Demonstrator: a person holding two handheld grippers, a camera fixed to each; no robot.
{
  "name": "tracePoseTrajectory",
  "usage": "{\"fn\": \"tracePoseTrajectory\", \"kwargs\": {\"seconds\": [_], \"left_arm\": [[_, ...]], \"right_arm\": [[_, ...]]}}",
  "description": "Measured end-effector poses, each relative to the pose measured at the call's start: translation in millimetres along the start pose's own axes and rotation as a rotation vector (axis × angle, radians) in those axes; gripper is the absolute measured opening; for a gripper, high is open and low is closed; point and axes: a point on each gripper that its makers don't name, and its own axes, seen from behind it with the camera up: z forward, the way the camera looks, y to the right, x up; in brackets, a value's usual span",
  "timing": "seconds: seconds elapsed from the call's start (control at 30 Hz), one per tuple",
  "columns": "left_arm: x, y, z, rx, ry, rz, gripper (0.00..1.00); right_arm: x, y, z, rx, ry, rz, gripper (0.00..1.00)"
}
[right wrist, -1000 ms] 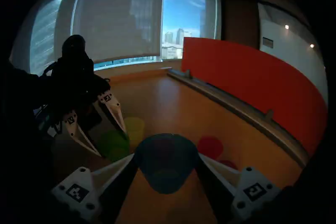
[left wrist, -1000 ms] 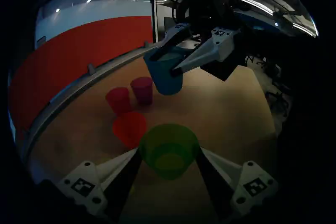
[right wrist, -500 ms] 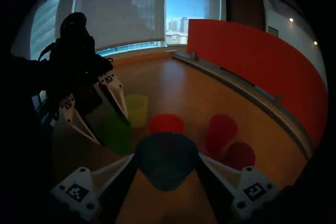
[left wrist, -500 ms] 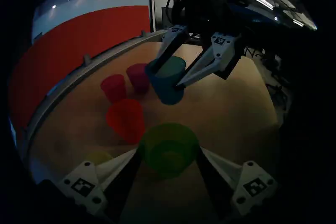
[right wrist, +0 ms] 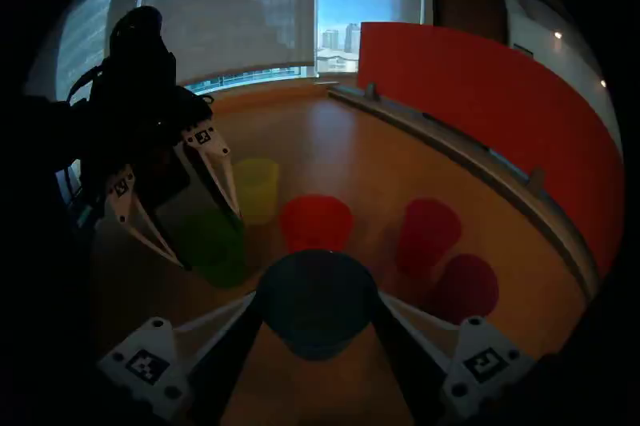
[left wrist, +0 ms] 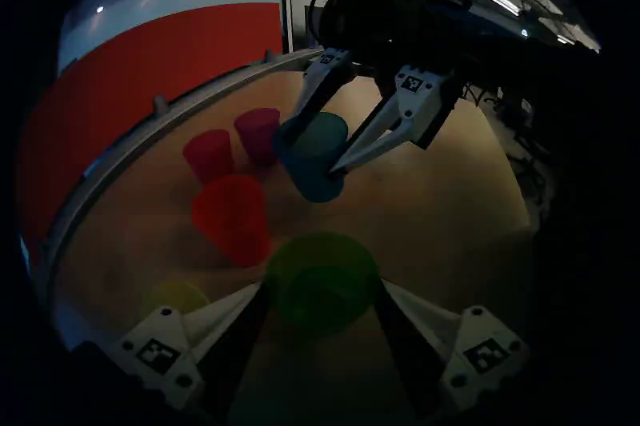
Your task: Pour water
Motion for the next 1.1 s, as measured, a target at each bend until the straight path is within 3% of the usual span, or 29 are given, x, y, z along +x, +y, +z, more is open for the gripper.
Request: {"fn": "tracePoseTrajectory", "kwargs": {"seconds": [0.8, 1.1], "left_arm": [[-6, -0.4, -5.2, -0.015, 0.001, -0.017, 0.87], [-6, -0.2, -5.9, -0.014, 0.006, -0.017, 0.87]], "right_arm": [[-22, -2, 13.3, -0.016, -0.034, -0.030, 0.92], [-30, -5, 15.2, -0.012, -0.035, -0.007, 0.92]]}}
